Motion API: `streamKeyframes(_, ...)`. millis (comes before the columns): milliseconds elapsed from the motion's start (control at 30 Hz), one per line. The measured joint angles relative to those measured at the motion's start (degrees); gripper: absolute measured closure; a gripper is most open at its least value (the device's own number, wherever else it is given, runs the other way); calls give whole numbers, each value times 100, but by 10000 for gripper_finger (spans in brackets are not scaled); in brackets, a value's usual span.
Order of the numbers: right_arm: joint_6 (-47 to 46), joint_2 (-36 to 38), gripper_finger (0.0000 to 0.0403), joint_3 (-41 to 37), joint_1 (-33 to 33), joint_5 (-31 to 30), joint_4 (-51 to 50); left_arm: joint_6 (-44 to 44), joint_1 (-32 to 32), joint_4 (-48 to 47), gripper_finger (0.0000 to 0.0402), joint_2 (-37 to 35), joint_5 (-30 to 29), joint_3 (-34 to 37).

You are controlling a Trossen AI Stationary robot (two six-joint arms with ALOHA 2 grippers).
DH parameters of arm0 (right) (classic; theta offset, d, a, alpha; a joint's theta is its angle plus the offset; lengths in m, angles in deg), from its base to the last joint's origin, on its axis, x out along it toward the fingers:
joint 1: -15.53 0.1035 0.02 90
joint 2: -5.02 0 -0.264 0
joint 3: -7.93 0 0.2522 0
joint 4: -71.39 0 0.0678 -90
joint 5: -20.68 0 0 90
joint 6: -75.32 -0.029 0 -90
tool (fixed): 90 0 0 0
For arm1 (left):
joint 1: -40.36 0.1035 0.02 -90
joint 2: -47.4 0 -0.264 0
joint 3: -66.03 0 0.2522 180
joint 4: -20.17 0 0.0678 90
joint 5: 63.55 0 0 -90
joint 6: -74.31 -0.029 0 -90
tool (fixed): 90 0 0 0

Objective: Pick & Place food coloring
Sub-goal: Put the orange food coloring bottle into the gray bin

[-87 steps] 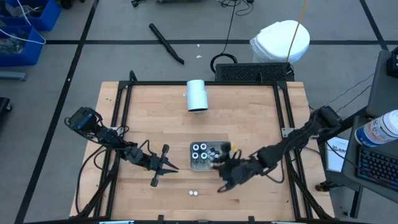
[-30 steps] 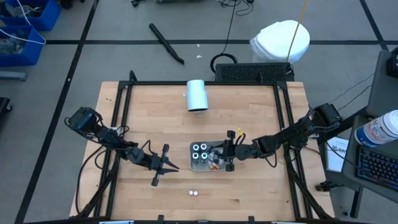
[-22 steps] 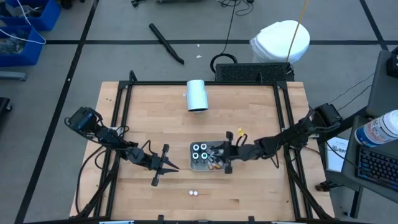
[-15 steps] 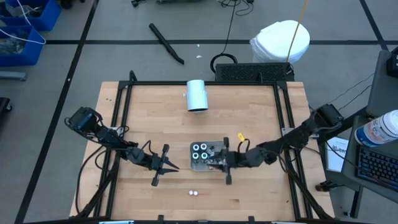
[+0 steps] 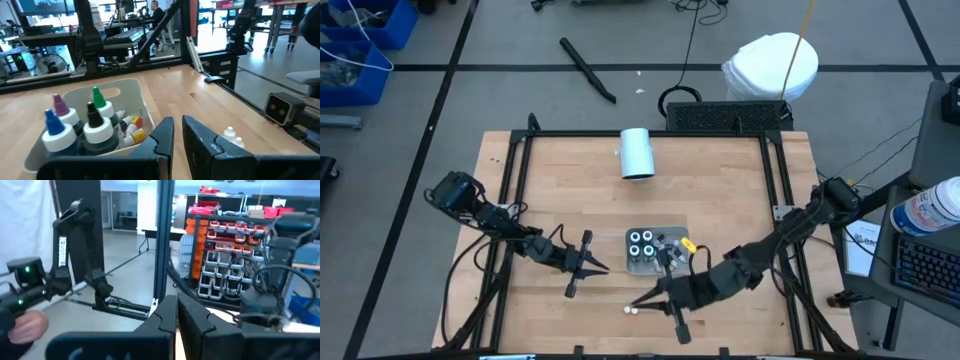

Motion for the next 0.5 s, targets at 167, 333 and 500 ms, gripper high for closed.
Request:
streamKeyframes(167,249,-71,399,6,159,-240,-227,8,205,-1,355,-1,-3,0)
streamKeyframes(333,251,-69,402,6,153,-497,-649,211,360,-2,355,-1,-2,0)
streamKeyframes(500,-19,224,402,0,135,-490,-1429,393,378,-45,355,-1,1,0)
